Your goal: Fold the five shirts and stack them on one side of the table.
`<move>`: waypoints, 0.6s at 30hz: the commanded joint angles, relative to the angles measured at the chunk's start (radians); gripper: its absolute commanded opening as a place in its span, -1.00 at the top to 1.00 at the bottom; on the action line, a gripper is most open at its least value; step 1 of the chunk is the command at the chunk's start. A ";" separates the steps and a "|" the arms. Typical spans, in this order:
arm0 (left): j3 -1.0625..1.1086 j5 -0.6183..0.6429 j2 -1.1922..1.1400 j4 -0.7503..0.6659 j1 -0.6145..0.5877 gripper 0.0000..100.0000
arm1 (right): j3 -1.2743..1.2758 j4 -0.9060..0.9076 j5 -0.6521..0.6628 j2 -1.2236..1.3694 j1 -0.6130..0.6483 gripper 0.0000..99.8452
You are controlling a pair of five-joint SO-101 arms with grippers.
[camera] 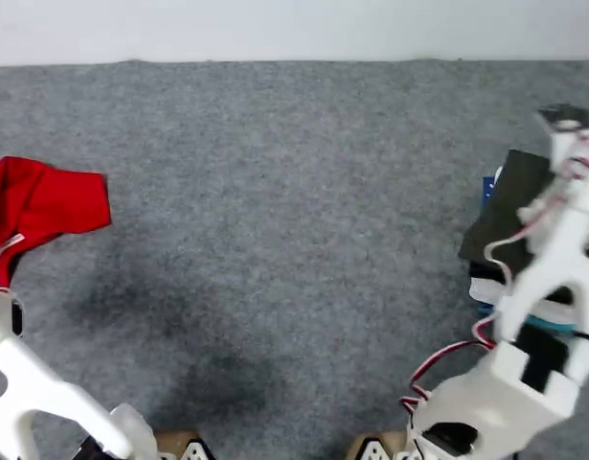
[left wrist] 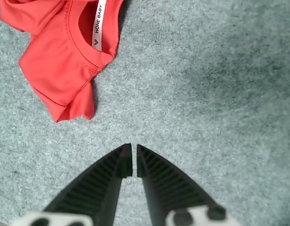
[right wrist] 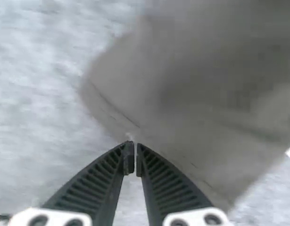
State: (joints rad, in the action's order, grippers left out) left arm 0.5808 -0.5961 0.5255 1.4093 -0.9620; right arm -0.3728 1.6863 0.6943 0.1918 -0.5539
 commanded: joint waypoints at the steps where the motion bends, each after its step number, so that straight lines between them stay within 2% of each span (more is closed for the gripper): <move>1: -0.033 -0.006 0.031 -0.005 0.002 0.94 | -0.037 -0.058 0.089 0.013 -0.148 0.97; 7: -0.033 -0.006 0.031 -0.005 0.005 0.94 | -0.046 -0.068 0.169 0.154 -0.315 0.97; 13: -0.048 -0.003 0.034 0.006 0.017 0.94 | -0.160 0.084 0.164 0.059 -0.277 0.97; 18: -0.128 0.003 0.034 0.123 0.075 0.94 | -0.166 0.111 0.160 -0.071 -0.237 0.98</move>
State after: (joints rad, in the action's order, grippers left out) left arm 0.5271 -0.5961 0.5255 1.4707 -0.9237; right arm -0.4864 1.7538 0.8508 0.2348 -0.8101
